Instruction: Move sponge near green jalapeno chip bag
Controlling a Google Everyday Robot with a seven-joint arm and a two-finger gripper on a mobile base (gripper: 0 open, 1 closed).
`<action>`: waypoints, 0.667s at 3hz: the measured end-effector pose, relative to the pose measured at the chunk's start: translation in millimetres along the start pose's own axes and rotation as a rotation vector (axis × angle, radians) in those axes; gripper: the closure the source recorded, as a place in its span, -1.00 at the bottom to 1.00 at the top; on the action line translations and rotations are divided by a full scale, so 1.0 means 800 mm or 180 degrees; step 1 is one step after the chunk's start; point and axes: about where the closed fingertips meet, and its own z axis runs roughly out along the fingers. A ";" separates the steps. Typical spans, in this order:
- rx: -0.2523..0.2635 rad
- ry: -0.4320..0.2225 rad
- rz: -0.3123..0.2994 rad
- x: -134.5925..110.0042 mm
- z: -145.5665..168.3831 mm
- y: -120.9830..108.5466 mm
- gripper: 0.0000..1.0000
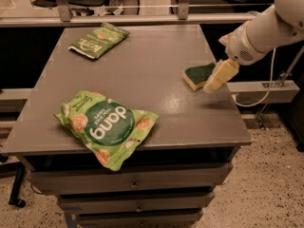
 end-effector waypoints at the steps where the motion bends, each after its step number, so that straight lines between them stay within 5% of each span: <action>1: 0.0115 -0.0009 0.0115 0.017 0.023 -0.032 -1.00; 2: 0.0160 -0.0027 0.0273 0.032 0.040 -0.051 -1.00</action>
Offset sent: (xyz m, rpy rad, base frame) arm 0.0648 -0.0408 -0.0384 0.0669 -0.0096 -0.1539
